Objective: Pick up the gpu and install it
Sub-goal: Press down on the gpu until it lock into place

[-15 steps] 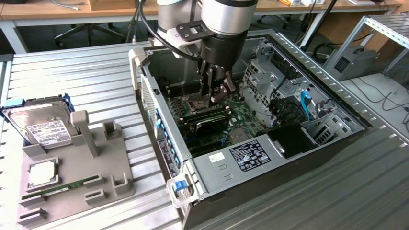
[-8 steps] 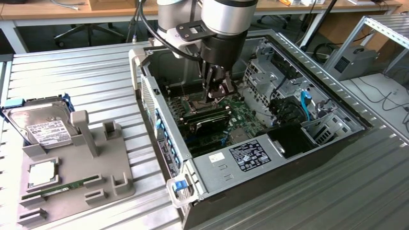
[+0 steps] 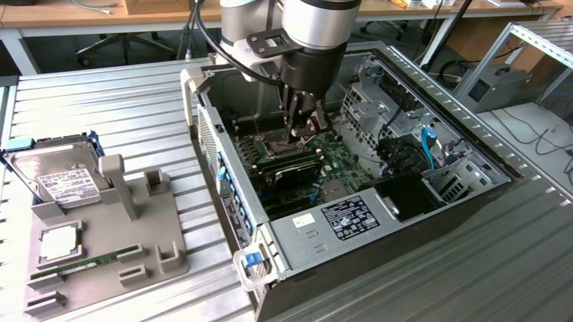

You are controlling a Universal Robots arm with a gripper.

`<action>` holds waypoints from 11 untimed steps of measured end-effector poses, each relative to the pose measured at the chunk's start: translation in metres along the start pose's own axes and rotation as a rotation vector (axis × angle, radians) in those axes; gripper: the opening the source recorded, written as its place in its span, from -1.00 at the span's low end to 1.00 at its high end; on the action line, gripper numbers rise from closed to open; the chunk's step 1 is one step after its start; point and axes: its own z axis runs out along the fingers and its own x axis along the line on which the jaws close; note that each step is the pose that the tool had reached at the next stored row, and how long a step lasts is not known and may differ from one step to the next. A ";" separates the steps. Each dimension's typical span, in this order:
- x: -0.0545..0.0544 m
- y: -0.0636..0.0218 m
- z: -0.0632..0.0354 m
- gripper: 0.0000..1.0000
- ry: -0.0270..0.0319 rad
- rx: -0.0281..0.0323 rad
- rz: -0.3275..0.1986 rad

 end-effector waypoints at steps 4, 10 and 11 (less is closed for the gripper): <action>0.000 -0.0033 0.0002 -0.79 0.0005 -0.0183 0.005; 0.001 -0.0175 0.0020 -0.79 0.0029 -0.0790 0.015; 0.001 -0.0182 0.0021 -0.79 0.0028 -0.0806 0.015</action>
